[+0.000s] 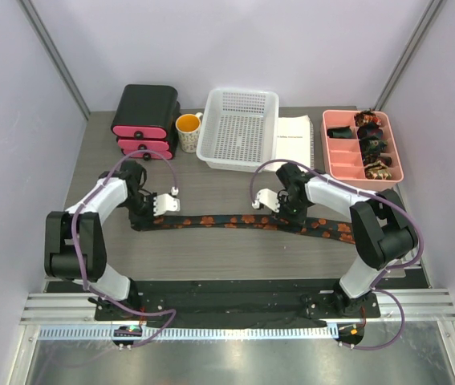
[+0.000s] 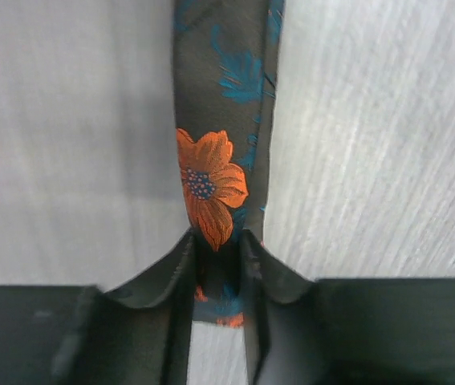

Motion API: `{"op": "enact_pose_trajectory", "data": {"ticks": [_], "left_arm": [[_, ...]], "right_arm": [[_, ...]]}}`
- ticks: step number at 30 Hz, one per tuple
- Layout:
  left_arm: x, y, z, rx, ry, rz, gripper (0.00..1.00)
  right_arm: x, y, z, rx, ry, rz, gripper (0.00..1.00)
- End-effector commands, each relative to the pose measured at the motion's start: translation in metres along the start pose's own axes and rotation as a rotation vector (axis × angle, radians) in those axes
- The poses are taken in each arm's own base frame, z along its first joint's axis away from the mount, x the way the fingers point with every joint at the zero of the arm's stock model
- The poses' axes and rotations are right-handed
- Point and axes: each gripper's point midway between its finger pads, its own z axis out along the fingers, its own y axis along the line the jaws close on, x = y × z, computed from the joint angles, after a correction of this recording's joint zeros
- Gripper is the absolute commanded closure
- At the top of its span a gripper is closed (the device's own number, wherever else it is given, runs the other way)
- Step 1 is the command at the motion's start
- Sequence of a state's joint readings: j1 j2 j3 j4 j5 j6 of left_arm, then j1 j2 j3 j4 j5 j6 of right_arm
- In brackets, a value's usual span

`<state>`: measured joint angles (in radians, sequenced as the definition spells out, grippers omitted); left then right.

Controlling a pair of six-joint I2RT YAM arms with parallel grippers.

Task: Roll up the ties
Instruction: Flatten out the tie at the center of the board.

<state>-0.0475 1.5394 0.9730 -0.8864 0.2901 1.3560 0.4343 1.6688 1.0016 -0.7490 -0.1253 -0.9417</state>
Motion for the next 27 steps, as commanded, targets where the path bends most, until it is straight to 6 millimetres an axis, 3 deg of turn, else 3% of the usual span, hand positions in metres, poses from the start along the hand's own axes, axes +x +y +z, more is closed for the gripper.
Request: {"op": "enact_pose_trajectory", "data": {"ticks": [1,3,7,9,14,19,23,27], "left_arm": [[0.013,-0.007,0.011,0.044,0.029,0.047,0.69],[0.009,-0.004,0.009,0.031,0.014,0.047,0.52],[0.006,-0.01,0.0,0.049,0.008,0.029,0.38],[0.007,-0.011,-0.006,0.046,0.005,0.004,0.36],[0.034,-0.011,-0.016,0.041,0.003,-0.109,0.37],[0.043,-0.013,-0.008,0.046,-0.002,-0.128,0.53],[0.041,-0.014,-0.001,0.024,-0.021,-0.134,0.69],[0.045,-0.015,0.001,0.002,-0.025,-0.152,0.71]], "right_arm": [[0.001,0.001,-0.005,-0.01,0.0,-0.013,0.99],[0.0,0.001,-0.006,-0.011,-0.001,-0.016,0.96],[-0.006,0.002,-0.012,-0.031,-0.017,-0.015,0.57],[-0.013,-0.003,-0.019,-0.021,-0.034,-0.005,0.53],[-0.043,-0.007,-0.041,-0.035,-0.137,0.042,0.52],[-0.084,-0.004,-0.052,-0.082,-0.243,0.103,0.57],[-0.14,-0.007,-0.07,-0.158,-0.391,0.261,0.66],[-0.193,-0.007,-0.073,-0.289,-0.502,0.449,0.76]]}}
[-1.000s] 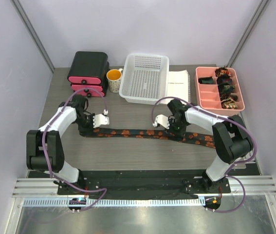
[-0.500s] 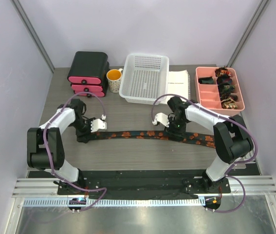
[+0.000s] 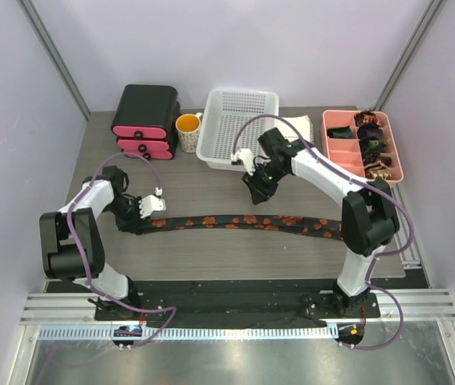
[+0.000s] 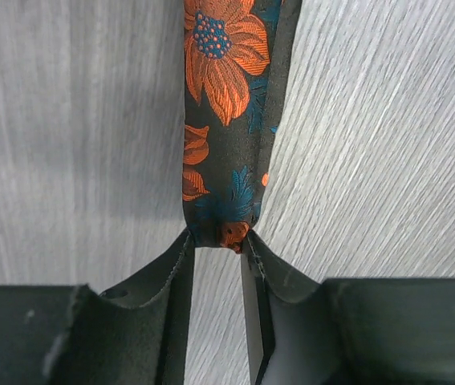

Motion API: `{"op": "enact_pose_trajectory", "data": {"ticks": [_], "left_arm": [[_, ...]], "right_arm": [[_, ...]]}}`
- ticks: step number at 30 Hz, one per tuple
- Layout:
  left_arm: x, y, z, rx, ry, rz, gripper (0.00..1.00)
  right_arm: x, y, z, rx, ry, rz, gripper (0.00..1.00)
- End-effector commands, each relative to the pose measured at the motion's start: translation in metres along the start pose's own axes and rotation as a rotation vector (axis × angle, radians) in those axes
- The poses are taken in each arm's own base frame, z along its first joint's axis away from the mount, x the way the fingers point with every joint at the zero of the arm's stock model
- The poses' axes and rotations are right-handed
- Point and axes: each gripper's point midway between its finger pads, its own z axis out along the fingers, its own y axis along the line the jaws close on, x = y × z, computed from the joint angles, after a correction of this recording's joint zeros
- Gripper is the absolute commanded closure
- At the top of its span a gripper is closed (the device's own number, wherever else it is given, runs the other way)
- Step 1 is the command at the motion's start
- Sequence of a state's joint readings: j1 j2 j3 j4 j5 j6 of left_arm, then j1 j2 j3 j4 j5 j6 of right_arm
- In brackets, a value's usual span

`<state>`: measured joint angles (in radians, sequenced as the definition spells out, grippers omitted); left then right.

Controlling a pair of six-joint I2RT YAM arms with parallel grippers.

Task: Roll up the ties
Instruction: Flatten out the tie at the center of the board, then roll the tie at the center of the board.

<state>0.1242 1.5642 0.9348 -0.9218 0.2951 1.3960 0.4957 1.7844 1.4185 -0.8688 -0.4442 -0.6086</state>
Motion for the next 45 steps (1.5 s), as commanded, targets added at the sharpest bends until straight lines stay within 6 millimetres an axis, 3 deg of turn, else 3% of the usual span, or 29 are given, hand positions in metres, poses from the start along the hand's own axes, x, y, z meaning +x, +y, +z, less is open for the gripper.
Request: {"op": "enact_pose_trajectory", "data": {"ticks": [1,2,5,9,13,17,19,24,30,35,38,40,45], "left_arm": [[-0.003,0.002,0.001,-0.045,-0.048,-0.006,0.71],[-0.004,-0.002,0.003,-0.047,-0.058,-0.012,0.72],[-0.009,0.0,0.003,-0.086,-0.088,-0.033,0.66],[-0.017,0.001,0.0,-0.103,-0.13,-0.042,0.66],[-0.013,-0.001,0.004,-0.09,-0.107,-0.031,0.67],[-0.006,-0.005,0.011,-0.07,-0.084,-0.043,0.43],[-0.004,-0.009,0.014,-0.062,-0.08,-0.039,0.41],[-0.007,-0.005,0.016,-0.079,-0.097,-0.06,0.45],[-0.017,0.001,0.003,-0.117,-0.135,-0.05,0.62],[-0.028,0.009,-0.011,-0.158,-0.171,-0.013,0.64],[-0.033,0.012,-0.019,-0.175,-0.18,0.02,0.64],[-0.035,0.013,-0.023,-0.183,-0.183,0.045,0.65],[-0.038,0.012,-0.027,-0.183,-0.152,0.154,0.66]], "right_arm": [[-0.071,0.025,0.008,-0.16,-0.194,0.275,0.79],[-0.086,0.023,0.011,-0.174,-0.243,0.297,0.79],[-0.107,0.035,0.031,-0.262,-0.273,0.404,0.8],[-0.114,0.046,0.053,-0.323,-0.262,0.497,0.8],[-0.12,0.062,0.071,-0.355,-0.251,0.53,0.8],[-0.14,0.08,0.086,-0.371,-0.276,0.532,0.8],[-0.145,0.084,0.096,-0.383,-0.276,0.559,0.81],[-0.162,0.105,0.125,-0.407,-0.267,0.583,0.82],[-0.183,0.115,0.149,-0.427,-0.306,0.644,0.84],[-0.171,0.118,0.178,-0.441,-0.251,0.746,0.85],[-0.168,0.122,0.179,-0.467,-0.245,0.778,0.85],[-0.177,0.125,0.173,-0.489,-0.277,0.765,0.85],[-0.203,0.127,0.137,-0.573,-0.376,0.776,0.79]]}}
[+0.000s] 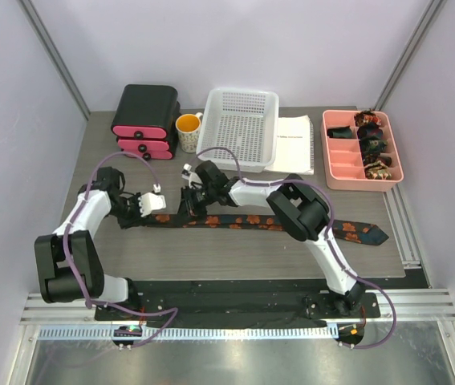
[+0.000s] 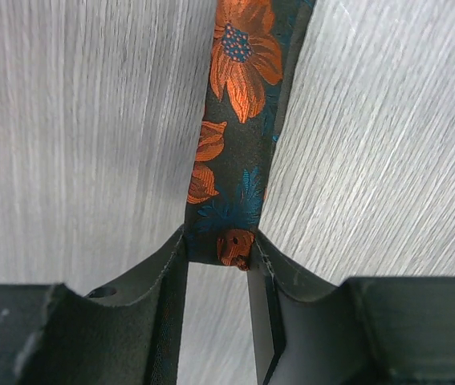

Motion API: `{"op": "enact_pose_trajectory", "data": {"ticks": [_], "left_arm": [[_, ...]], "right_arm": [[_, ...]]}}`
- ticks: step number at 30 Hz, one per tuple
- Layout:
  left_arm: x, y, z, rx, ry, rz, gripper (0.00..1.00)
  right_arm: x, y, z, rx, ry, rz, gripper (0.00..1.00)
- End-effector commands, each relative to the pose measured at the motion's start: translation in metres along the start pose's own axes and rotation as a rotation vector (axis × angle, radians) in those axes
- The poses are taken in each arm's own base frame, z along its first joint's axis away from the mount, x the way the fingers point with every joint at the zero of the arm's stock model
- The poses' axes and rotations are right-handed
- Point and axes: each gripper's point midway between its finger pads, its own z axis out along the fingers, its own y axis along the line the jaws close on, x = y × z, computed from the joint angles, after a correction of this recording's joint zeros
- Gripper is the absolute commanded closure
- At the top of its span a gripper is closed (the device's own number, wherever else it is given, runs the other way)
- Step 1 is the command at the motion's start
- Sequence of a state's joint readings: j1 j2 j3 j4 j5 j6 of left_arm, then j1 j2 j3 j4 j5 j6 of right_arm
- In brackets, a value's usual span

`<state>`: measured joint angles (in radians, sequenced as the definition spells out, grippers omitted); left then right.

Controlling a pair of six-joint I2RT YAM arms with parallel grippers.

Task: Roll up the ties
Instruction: Roll the tie at the center of the board.

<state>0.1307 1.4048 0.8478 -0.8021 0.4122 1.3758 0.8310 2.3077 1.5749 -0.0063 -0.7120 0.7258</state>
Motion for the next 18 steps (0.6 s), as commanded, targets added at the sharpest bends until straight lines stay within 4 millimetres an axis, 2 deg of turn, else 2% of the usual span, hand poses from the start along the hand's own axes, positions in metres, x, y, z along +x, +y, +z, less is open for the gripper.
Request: {"op": "enact_pose_trajectory", "data": {"ticks": [1,5,10,18], "left_arm": [[-0.015,0.006,-0.013,-0.015,-0.019,0.126,0.66],[-0.019,0.006,-0.013,-0.004,-0.013,0.174,0.65],[-0.024,0.009,-0.015,-0.002,-0.017,0.2,0.64],[-0.037,0.013,-0.018,-0.018,-0.047,0.209,0.62]], "right_arm": [[-0.029,0.059,-0.026,-0.163,-0.104,-0.034,0.78],[-0.036,0.059,-0.027,-0.155,-0.131,-0.02,0.7],[-0.039,0.03,-0.006,-0.095,-0.135,0.011,0.66],[-0.014,-0.005,0.016,-0.017,-0.062,0.052,0.69]]}}
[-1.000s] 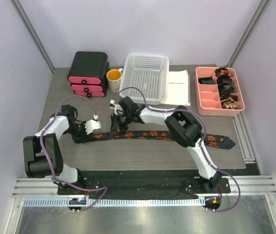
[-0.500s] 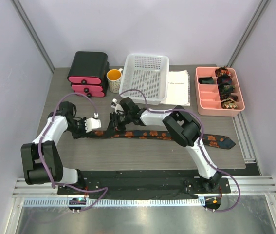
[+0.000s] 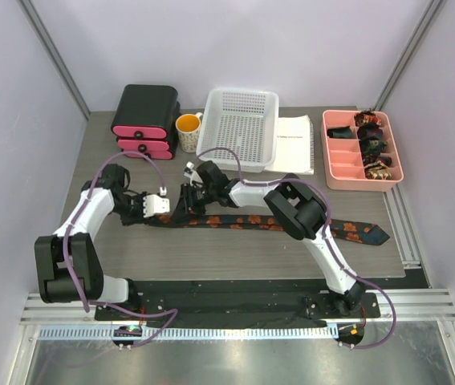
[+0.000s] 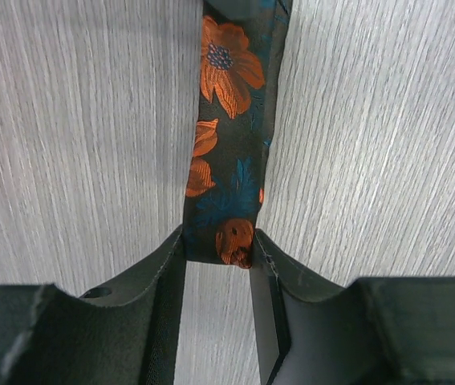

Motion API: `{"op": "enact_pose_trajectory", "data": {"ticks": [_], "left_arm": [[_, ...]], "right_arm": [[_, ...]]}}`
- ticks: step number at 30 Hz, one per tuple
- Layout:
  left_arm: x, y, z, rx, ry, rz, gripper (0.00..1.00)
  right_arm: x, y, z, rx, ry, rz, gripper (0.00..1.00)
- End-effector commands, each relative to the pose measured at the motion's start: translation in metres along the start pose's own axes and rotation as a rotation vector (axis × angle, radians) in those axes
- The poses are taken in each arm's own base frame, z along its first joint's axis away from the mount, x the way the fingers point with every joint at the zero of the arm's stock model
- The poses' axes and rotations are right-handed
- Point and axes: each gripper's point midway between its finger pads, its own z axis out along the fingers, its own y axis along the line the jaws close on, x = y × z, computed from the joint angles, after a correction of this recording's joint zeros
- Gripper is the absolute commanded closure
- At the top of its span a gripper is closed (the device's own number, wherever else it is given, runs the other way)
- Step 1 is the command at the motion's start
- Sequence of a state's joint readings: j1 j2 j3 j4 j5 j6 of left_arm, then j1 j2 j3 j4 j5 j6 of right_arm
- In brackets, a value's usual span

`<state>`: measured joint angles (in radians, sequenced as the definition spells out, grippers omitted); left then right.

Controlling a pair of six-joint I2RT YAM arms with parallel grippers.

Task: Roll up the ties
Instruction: Roll the tie at the center of the board.

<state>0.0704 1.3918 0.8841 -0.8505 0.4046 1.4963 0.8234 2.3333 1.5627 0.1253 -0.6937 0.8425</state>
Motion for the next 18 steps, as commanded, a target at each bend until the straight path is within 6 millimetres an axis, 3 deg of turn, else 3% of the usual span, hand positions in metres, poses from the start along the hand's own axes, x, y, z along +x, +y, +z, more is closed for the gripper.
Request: {"op": "enact_pose_trajectory", "data": {"ticks": [1,4,7,12,18], "left_arm": [[-0.02,0.012,-0.013,-0.04,-0.046,0.032,0.62],[-0.037,0.01,-0.013,-0.025,-0.085,0.034,0.61],[-0.057,0.007,-0.007,-0.003,-0.132,0.033,0.61],[-0.081,0.007,0.011,0.033,-0.164,0.011,0.61],[-0.092,0.012,0.027,0.075,-0.192,-0.026,0.6]], "right_arm": [[0.002,-0.007,0.01,0.02,0.008,-0.002,0.69],[0.004,-0.013,0.013,0.028,0.015,0.013,0.7],[0.003,-0.005,0.01,0.009,0.017,0.006,0.71],[-0.006,0.032,-0.015,-0.073,-0.003,-0.046,0.68],[-0.004,0.042,-0.047,-0.102,-0.013,-0.024,0.64]]}}
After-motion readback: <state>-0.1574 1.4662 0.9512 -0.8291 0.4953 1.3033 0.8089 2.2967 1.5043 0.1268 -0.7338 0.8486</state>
